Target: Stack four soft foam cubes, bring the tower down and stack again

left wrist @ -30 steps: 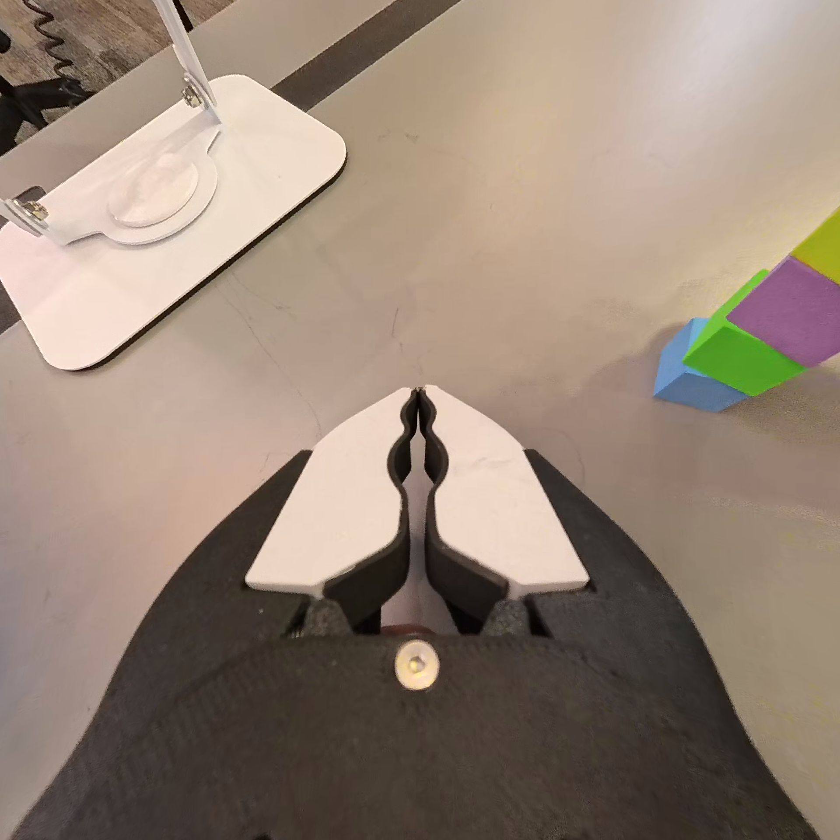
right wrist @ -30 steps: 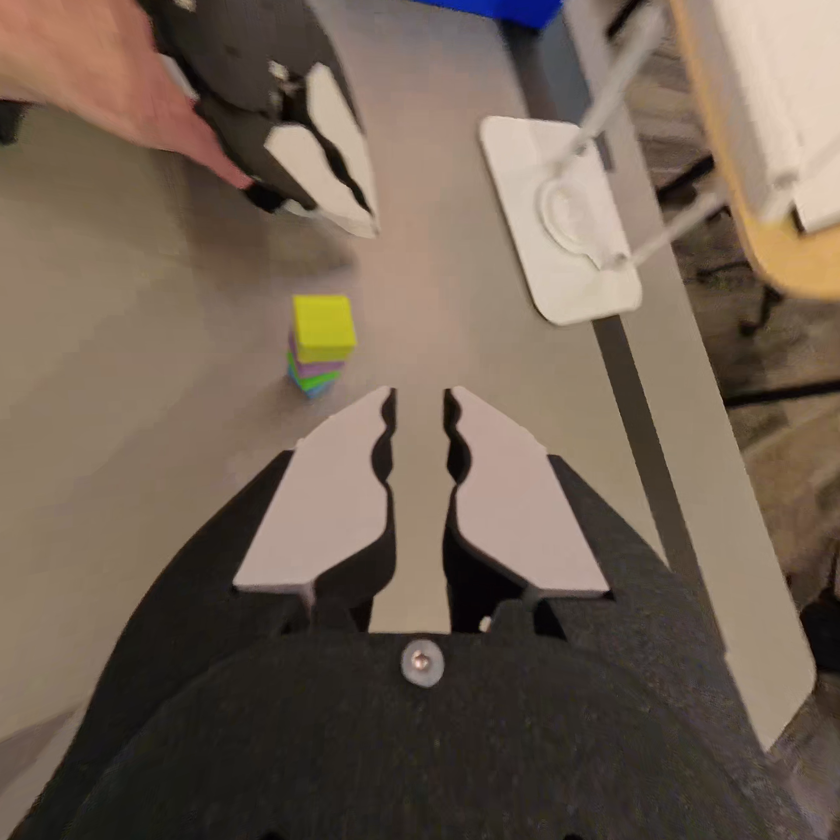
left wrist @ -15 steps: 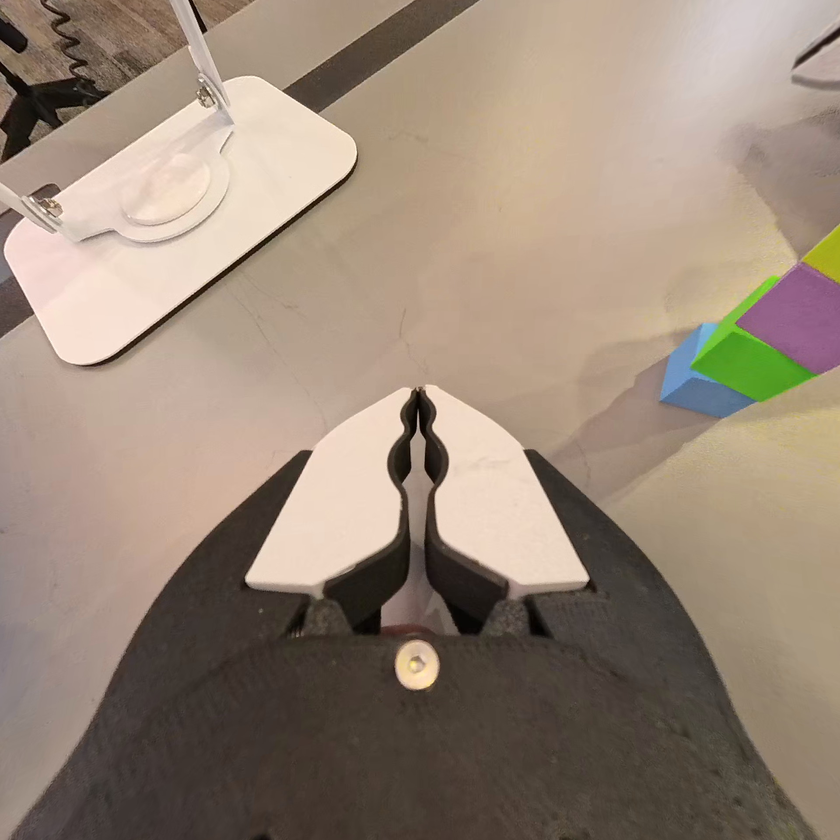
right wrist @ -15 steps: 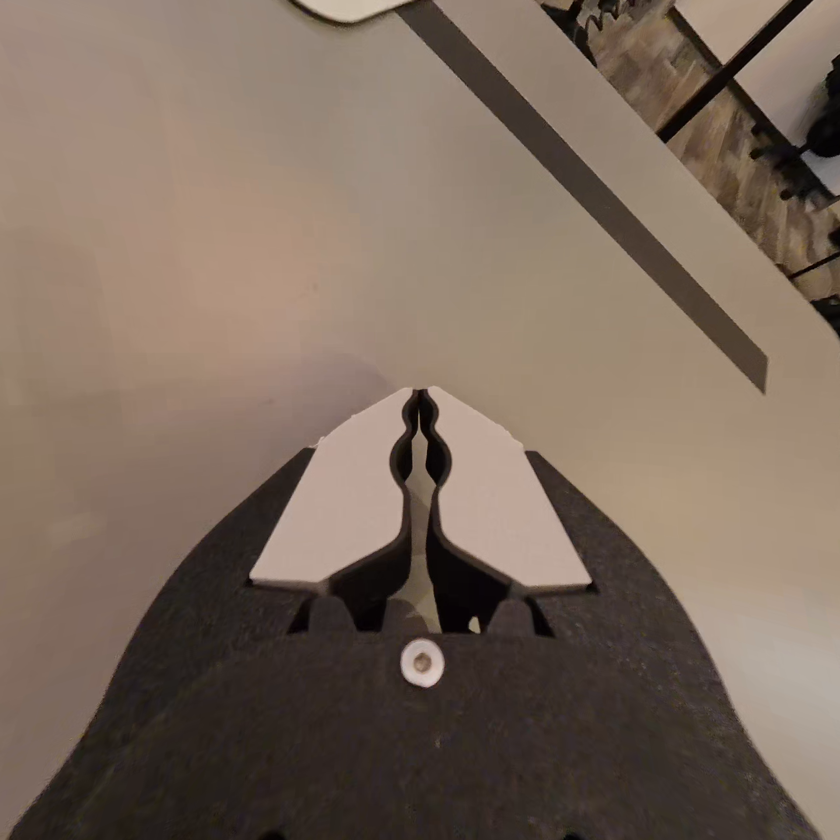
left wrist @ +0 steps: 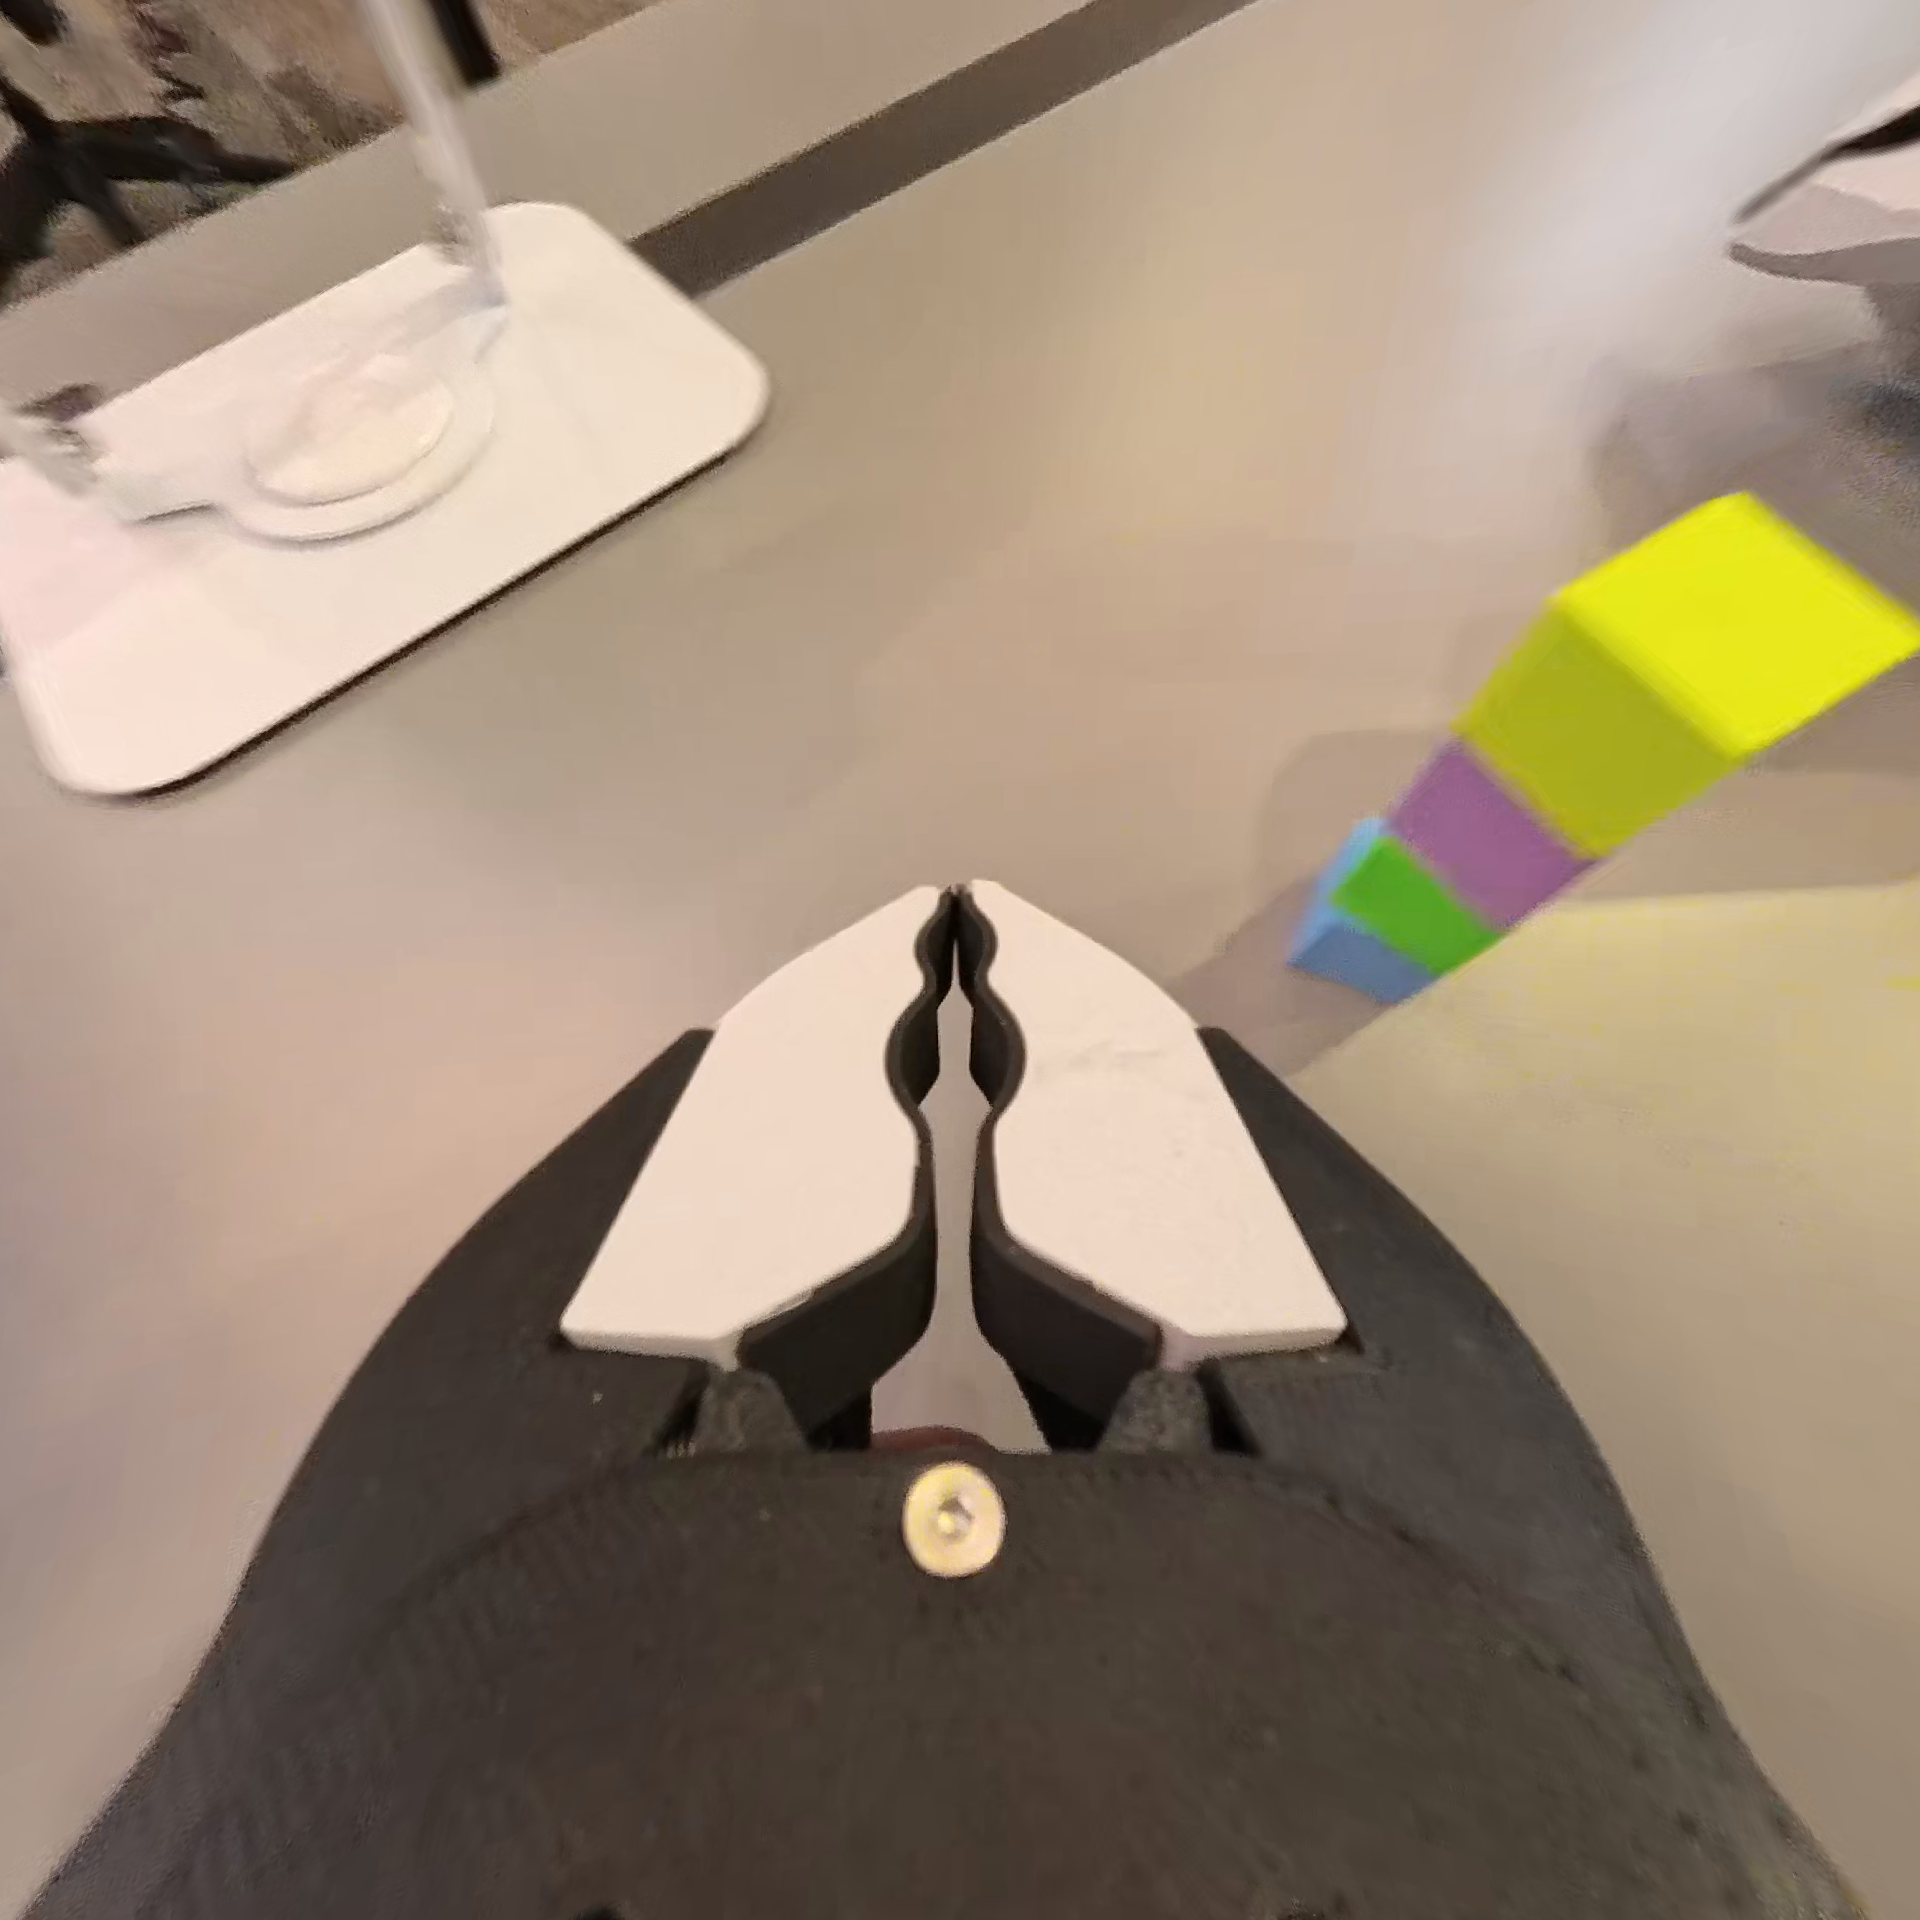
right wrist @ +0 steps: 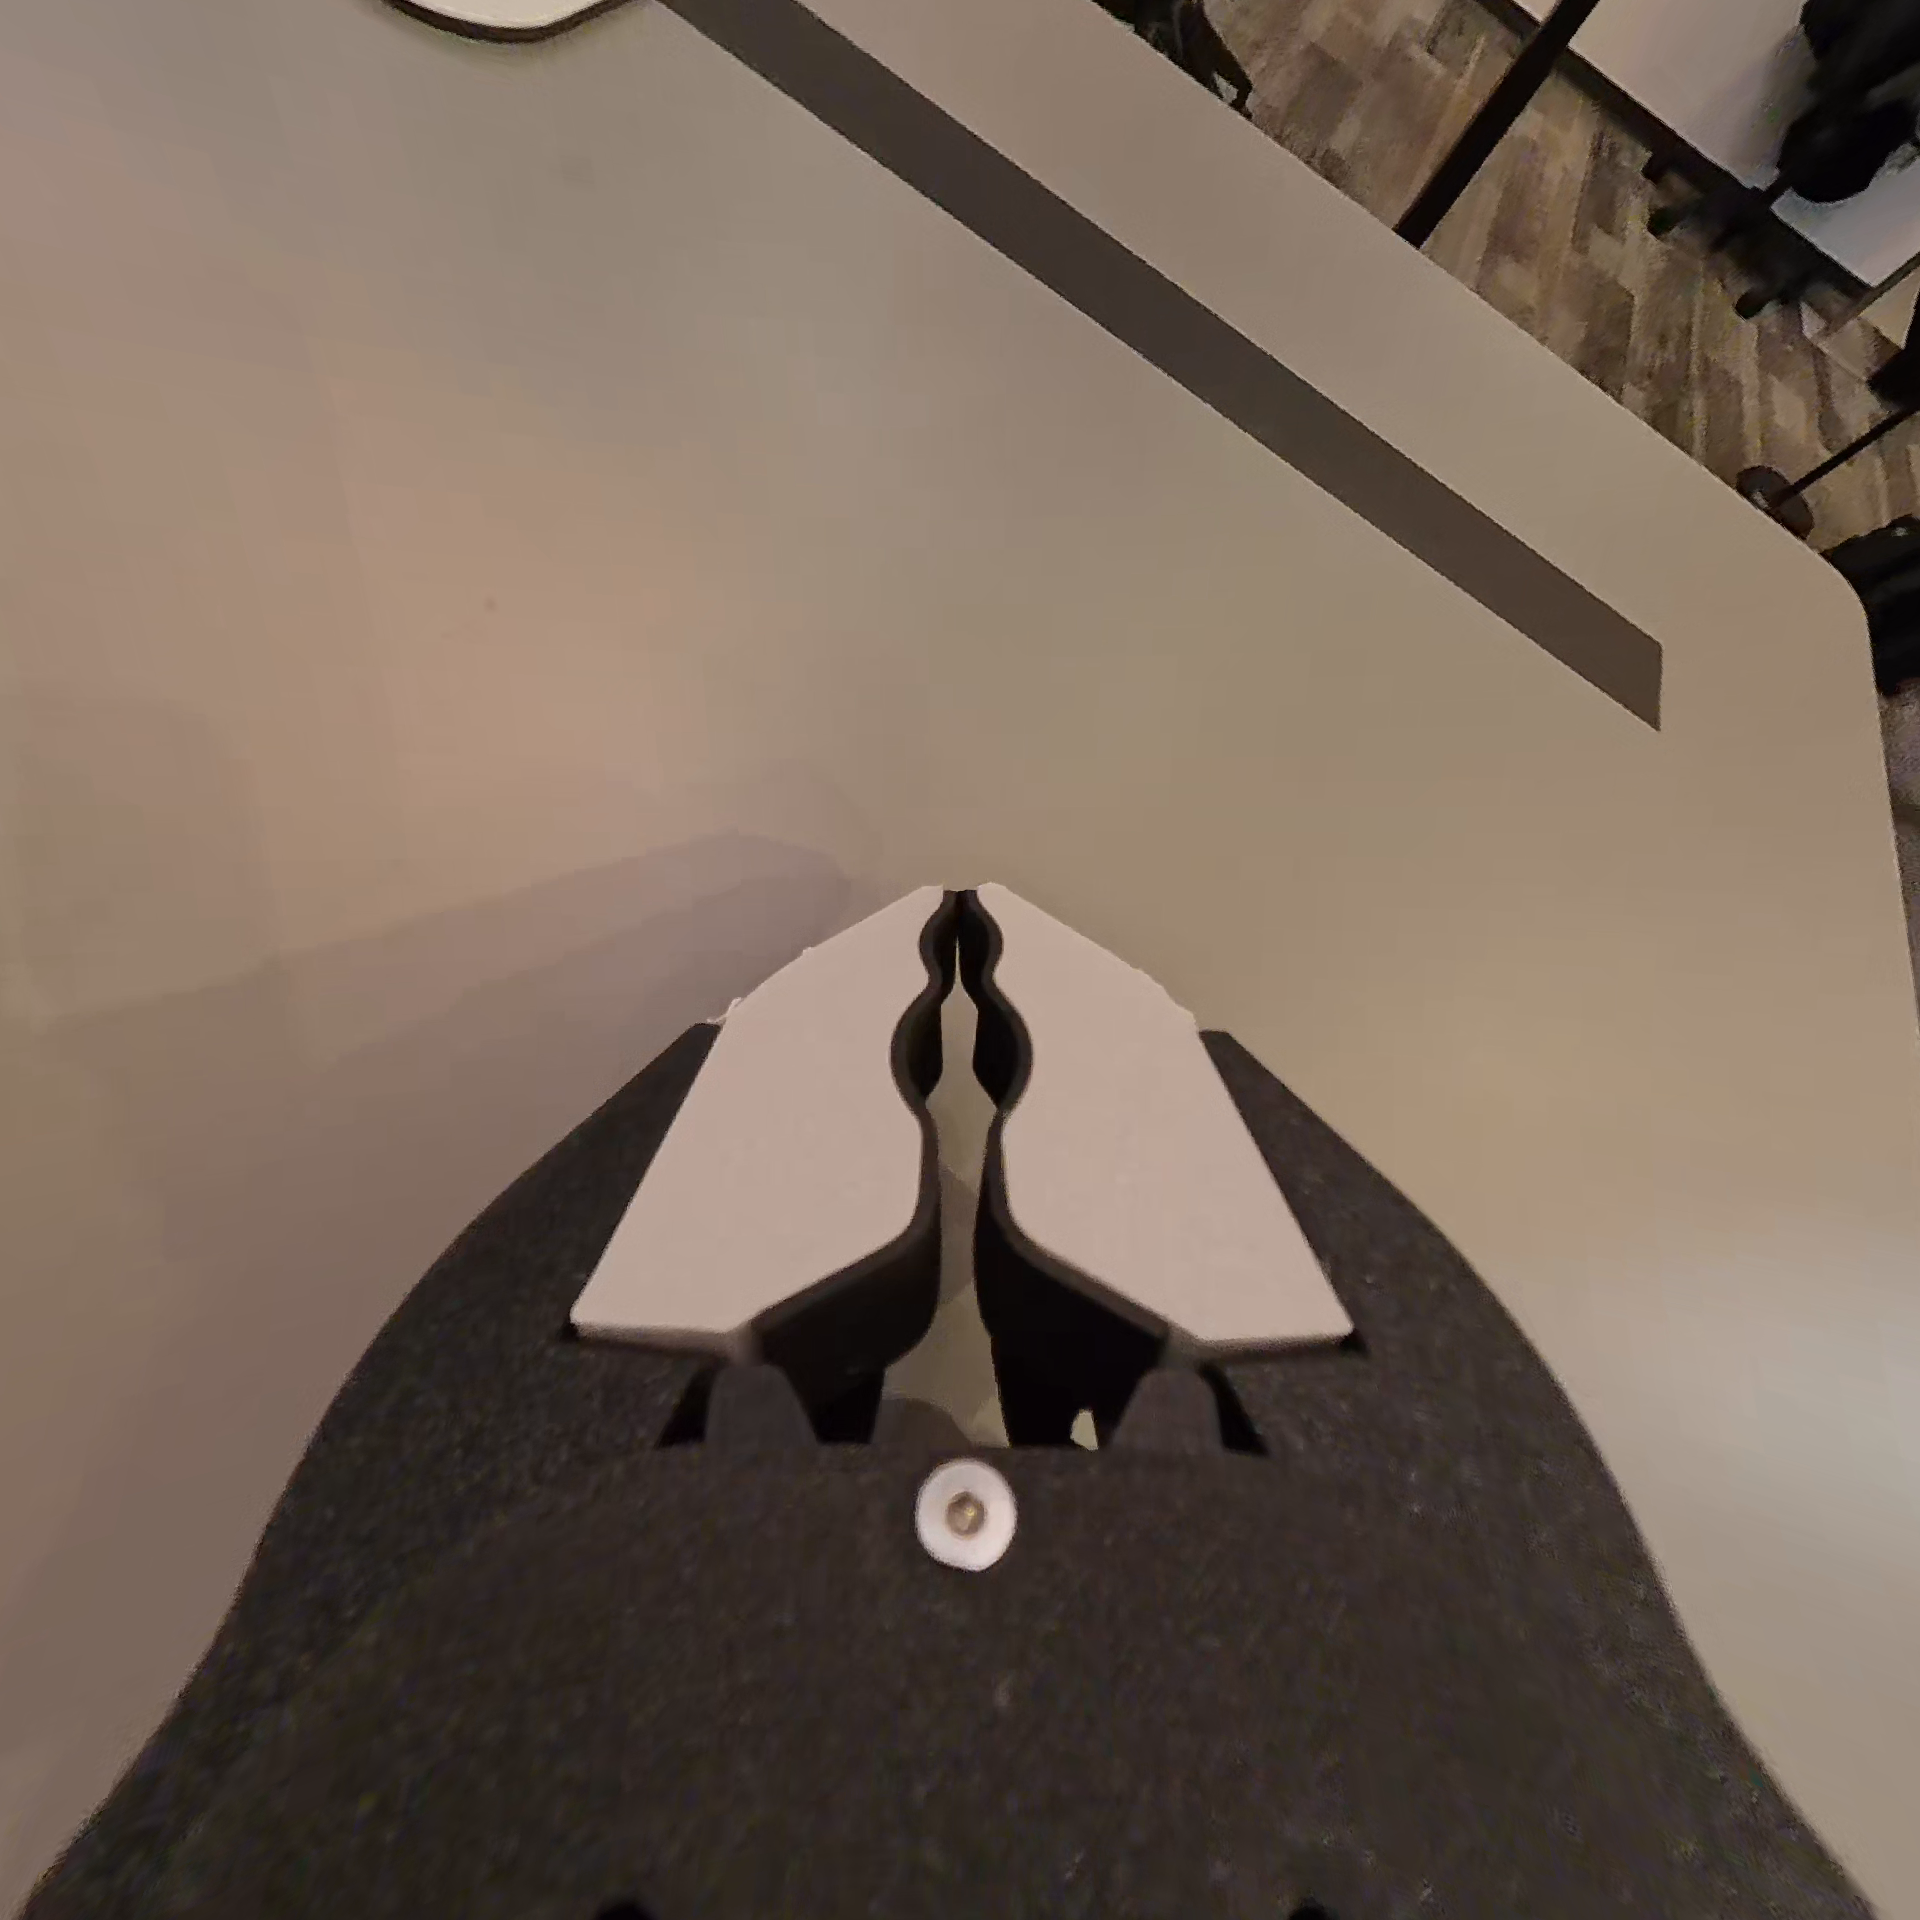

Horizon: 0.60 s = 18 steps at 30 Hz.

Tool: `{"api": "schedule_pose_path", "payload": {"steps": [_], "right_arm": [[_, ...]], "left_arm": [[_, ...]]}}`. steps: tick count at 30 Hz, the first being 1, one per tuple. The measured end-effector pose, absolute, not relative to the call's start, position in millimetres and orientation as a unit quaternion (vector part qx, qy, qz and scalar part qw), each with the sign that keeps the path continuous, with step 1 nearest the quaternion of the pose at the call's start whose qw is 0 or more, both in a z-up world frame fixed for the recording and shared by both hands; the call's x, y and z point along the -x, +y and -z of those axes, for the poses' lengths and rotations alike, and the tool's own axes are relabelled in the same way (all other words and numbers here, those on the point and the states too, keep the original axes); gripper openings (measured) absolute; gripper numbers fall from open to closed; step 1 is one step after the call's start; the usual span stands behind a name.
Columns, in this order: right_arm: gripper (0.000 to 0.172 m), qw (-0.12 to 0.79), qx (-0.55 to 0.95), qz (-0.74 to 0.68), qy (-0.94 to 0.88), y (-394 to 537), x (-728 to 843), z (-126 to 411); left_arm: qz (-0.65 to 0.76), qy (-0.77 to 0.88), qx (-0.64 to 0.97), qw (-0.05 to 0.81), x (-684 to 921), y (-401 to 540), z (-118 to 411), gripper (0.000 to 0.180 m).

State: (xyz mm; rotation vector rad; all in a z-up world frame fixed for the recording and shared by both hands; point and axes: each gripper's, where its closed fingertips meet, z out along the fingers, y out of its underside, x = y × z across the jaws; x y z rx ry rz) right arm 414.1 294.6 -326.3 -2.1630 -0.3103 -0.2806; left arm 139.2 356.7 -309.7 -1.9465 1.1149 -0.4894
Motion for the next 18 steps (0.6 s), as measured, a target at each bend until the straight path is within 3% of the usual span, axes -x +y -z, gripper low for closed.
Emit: {"api": "schedule_pose_path", "payload": {"steps": [7, 18], "right_arm": [[0.0, 0.461, 0.874, 0.112, -0.1, 287, -430, 322], [0.0, 0.484, 0.868, 0.082, -0.079, 278, -442, 311]], "left_arm": [[0.236, 0.509, 0.742, 0.367, -229, 301, 319, 0.0], [0.177, 0.461, 0.773, 0.399, -143, 379, 330, 0.0]]}}
